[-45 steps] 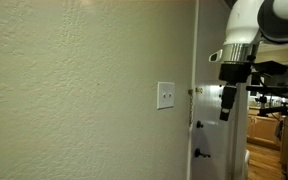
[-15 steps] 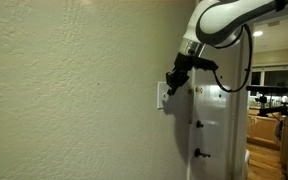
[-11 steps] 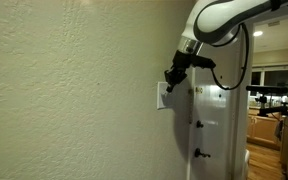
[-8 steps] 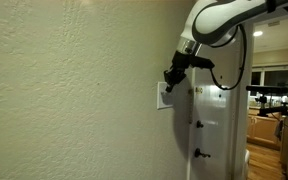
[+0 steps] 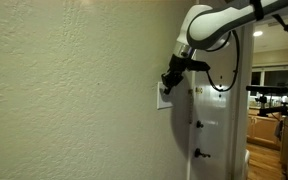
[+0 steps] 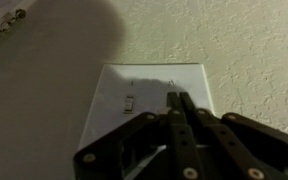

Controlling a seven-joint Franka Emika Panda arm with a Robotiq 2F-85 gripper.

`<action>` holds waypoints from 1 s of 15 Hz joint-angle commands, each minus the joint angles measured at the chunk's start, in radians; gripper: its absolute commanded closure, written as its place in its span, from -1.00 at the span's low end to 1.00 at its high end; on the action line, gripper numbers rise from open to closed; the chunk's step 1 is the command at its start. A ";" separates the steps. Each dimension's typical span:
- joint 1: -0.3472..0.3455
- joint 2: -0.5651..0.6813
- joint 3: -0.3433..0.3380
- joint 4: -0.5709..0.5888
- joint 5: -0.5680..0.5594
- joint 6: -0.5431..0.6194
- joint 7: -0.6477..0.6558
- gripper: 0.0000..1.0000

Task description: Push the button of the switch down

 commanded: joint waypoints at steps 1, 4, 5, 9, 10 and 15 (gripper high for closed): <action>-0.004 0.017 -0.003 0.001 -0.021 0.020 0.013 0.87; -0.002 0.010 0.000 -0.038 -0.003 0.020 0.003 0.87; -0.002 0.008 0.000 -0.049 0.001 0.018 0.001 0.87; 0.001 -0.010 0.002 -0.112 -0.006 0.021 0.000 0.87; 0.002 -0.032 0.003 -0.134 -0.014 0.023 -0.002 0.87; 0.011 -0.139 0.021 -0.245 0.047 -0.041 -0.112 0.23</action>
